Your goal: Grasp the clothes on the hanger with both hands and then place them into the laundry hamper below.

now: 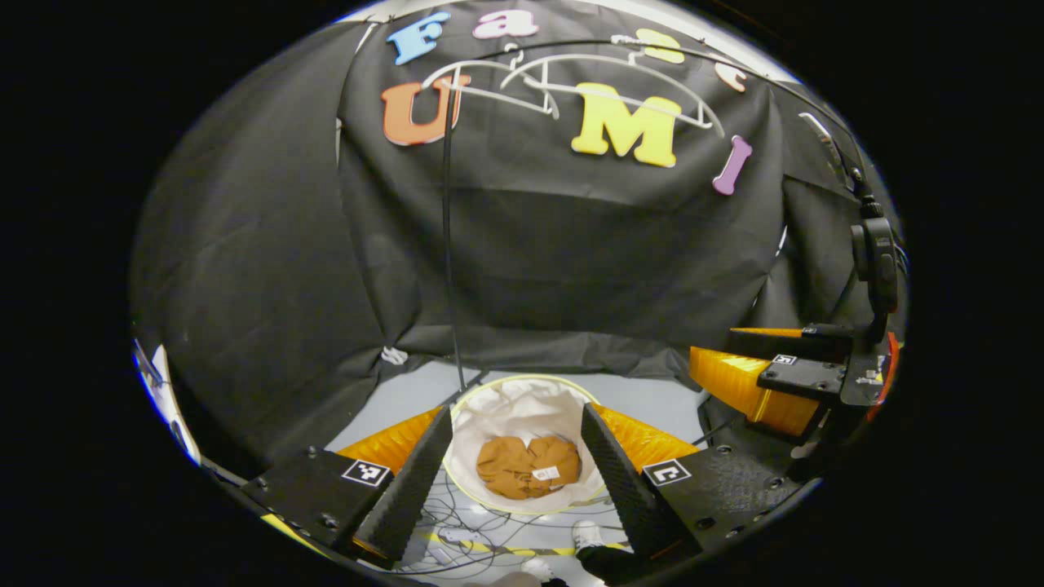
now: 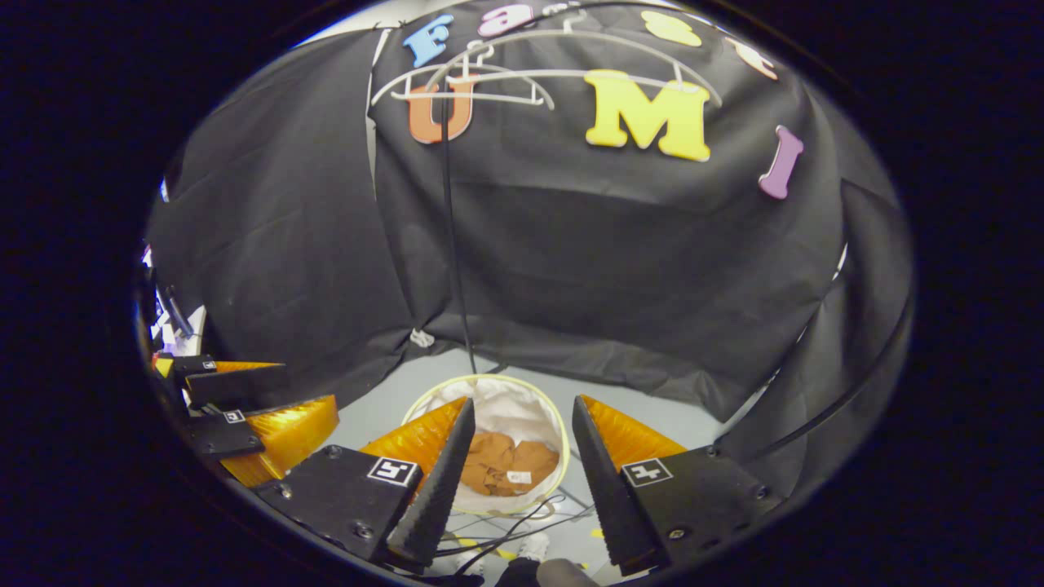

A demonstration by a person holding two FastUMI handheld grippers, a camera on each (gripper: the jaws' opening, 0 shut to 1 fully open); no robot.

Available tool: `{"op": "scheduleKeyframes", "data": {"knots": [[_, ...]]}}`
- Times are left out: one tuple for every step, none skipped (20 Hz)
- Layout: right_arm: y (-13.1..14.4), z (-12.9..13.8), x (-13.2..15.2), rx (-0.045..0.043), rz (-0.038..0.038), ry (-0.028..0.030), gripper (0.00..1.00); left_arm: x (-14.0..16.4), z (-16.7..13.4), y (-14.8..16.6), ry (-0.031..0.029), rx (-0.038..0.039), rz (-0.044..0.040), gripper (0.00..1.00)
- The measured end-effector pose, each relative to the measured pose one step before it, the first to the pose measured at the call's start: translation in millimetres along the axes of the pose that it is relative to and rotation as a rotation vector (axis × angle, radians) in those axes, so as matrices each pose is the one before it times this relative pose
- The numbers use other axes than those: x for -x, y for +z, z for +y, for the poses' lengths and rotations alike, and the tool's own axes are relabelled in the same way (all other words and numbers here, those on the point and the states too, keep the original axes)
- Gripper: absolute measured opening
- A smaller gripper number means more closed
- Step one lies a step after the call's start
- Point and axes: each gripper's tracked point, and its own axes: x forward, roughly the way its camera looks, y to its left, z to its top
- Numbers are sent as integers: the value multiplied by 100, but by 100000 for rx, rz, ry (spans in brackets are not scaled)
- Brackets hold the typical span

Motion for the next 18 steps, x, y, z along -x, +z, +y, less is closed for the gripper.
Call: {"op": "scheduleKeyframes", "data": {"knots": [[1420, 80, 1150, 425, -3827, -568, 80, 1117, 385, 1206, -614, -627, -3036, 97], [1445, 126, 1779, 177, -3894, -637, 77, 1176, 28, 1163, 60, -697, -2888, 97], [1622, 228, 1711, -164, -3813, -684, 77, 941, 276, 1005, 312, -938, -2680, 97], [1408, 14, 1619, -347, -3856, -397, 77, 1068, 277, 1115, 168, -883, -3082, 96], [1462, -10, 1403, -477, -4001, -565, 86, 1021, 115, 1191, -210, -544, -3030, 97], [1630, -173, 1350, -382, -4383, -1063, 88, 975, -3, 1321, -618, -649, -3147, 97], [1663, -28, 1379, 379, -3736, -793, 96, 869, 50, 1274, -37, -912, -2859, 100], [1239, -45, 1497, 476, -3340, -172, 100, 845, 284, 1473, 529, -1279, -3220, 100], [1561, 141, 1588, 223, -3023, 409, 100, 982, 286, 1534, 481, -1147, -2972, 100], [1789, 147, 1412, -617, -3690, 109, 100, 874, 194, 1406, 437, -686, -3324, 97], [1771, -39, 971, -399, -3303, -306, 100, 790, 89, 1583, 320, -377, -3407, 100], [1683, -197, 1121, -213, -3137, -627, 100, 595, 184, 1197, 264, 283, -2770, 100], [1412, -558, 1109, -629, -2882, -760, 100, 616, 23, 1397, 17, 680, -2516, 100], [1504, -417, 1063, -569, -3242, -779, 100, 379, -80, 1083, -219, 597, -2885, 100], [1633, -528, 978, -816, -3204, -451, 100, 638, -111, 1125, -80, 539, -2706, 100], [1638, -533, 1043, -1277, -3912, -524, 100, 722, -22, 1379, 586, 306, -2441, 100], [1499, -473, 675, -1487, -3296, -247, 100, 754, 82, 1200, 959, 110, -2437, 100], [152, -267, 22, -1581, -1487, -554, 100, 538, -137, 1104, 476, 223, -1773, 100]]}}
